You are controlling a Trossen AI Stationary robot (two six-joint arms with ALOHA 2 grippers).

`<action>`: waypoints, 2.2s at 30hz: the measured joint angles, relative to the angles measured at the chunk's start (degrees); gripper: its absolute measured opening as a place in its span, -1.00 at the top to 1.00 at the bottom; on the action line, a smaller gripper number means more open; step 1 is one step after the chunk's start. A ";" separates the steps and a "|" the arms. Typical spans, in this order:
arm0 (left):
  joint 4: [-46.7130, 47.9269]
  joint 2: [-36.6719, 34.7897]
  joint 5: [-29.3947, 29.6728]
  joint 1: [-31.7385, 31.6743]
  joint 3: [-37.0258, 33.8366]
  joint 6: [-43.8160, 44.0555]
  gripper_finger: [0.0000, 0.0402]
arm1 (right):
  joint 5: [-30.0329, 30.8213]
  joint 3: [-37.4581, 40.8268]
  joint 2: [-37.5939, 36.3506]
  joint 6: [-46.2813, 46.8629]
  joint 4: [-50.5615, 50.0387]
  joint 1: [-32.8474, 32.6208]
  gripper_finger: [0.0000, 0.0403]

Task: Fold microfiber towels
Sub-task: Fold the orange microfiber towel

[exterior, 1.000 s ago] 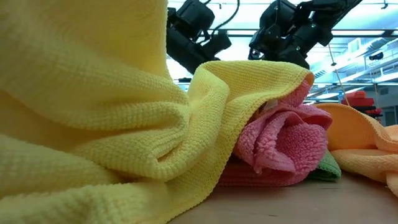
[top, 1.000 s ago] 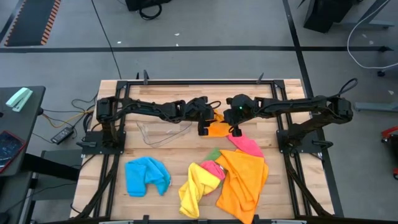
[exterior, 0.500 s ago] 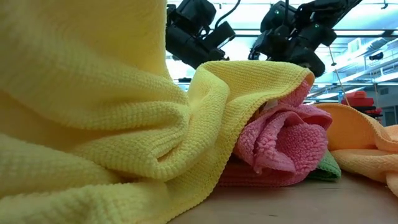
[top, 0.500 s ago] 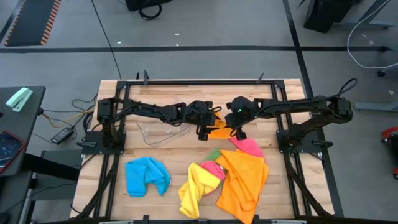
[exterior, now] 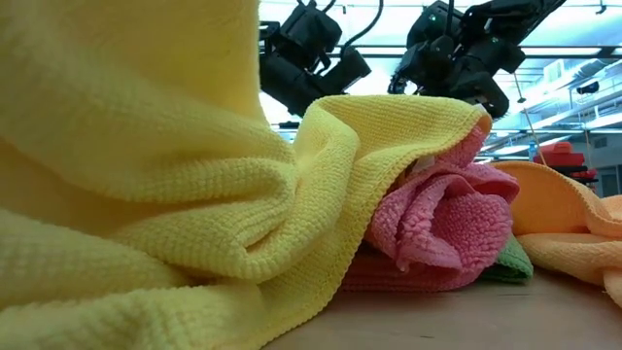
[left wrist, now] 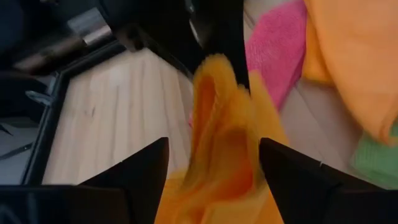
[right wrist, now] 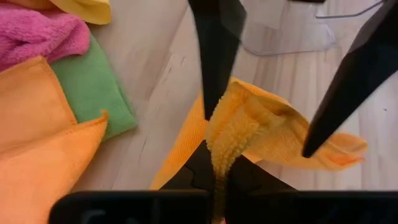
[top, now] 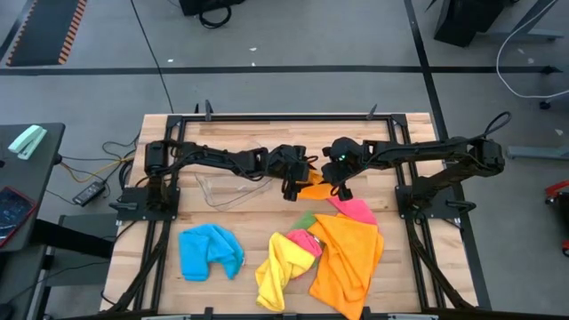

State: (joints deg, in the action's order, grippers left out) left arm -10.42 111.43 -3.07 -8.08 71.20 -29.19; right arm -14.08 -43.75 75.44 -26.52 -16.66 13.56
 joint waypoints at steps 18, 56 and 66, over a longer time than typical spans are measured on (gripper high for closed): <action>-4.32 0.22 -0.09 0.28 0.09 -1.92 0.79 | -0.94 0.02 0.00 2.71 -0.46 0.09 0.92; 30.93 -1.70 14.48 0.02 18.43 7.88 0.97 | 12.64 14.02 -20.04 13.13 8.02 5.33 0.48; 44.90 -1.97 18.32 1.74 25.30 8.66 0.97 | 5.44 17.94 -19.91 12.85 13.85 5.44 0.48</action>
State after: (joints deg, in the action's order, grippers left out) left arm 34.48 109.46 15.25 -6.33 96.50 -20.53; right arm -8.64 -25.80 55.53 -13.67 -2.81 19.00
